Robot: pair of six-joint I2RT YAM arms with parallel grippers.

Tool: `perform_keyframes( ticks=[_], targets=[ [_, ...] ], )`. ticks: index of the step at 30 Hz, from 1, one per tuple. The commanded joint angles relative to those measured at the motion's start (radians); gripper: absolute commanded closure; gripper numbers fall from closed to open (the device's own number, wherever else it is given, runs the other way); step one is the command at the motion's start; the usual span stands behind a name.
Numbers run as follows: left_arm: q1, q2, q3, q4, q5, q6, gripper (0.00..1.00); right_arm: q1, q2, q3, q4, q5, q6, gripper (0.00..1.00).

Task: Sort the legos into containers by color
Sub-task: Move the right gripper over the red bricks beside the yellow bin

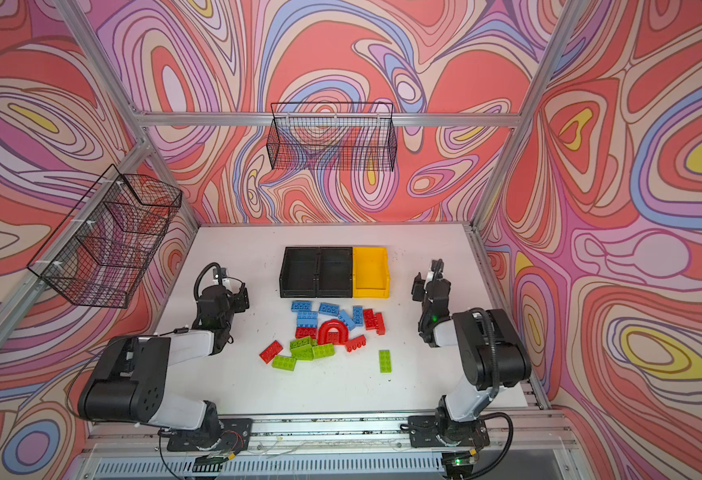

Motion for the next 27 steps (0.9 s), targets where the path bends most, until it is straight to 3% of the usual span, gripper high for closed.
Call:
perform_keyframes(
  ticks=[1, 7, 12, 20, 27],
  targets=[
    [-0.009, -0.079, 0.163, -0.221, -0.062, -0.02, 0.27, -0.001, -0.083, 0.167, -0.329, -0.025, 0.056, 0.31],
    [-0.077, -0.137, 0.471, -0.597, -0.006, -0.032, 0.26, 0.093, -0.113, 0.371, -0.781, -0.078, 0.13, 0.31],
    [-0.077, -0.176, 0.529, -0.745, 0.156, -0.011, 0.23, 0.182, -0.204, 0.368, -1.015, -0.092, 0.189, 0.29],
    [-0.078, -0.219, 0.388, -0.619, 0.332, -0.049, 0.21, 0.292, -0.338, 0.287, -1.211, -0.127, 0.324, 0.29],
    [-0.078, -0.149, 0.427, -0.628, 0.426, -0.1, 0.22, 0.339, -0.335, 0.21, -1.24, -0.143, 0.407, 0.34]
  ],
)
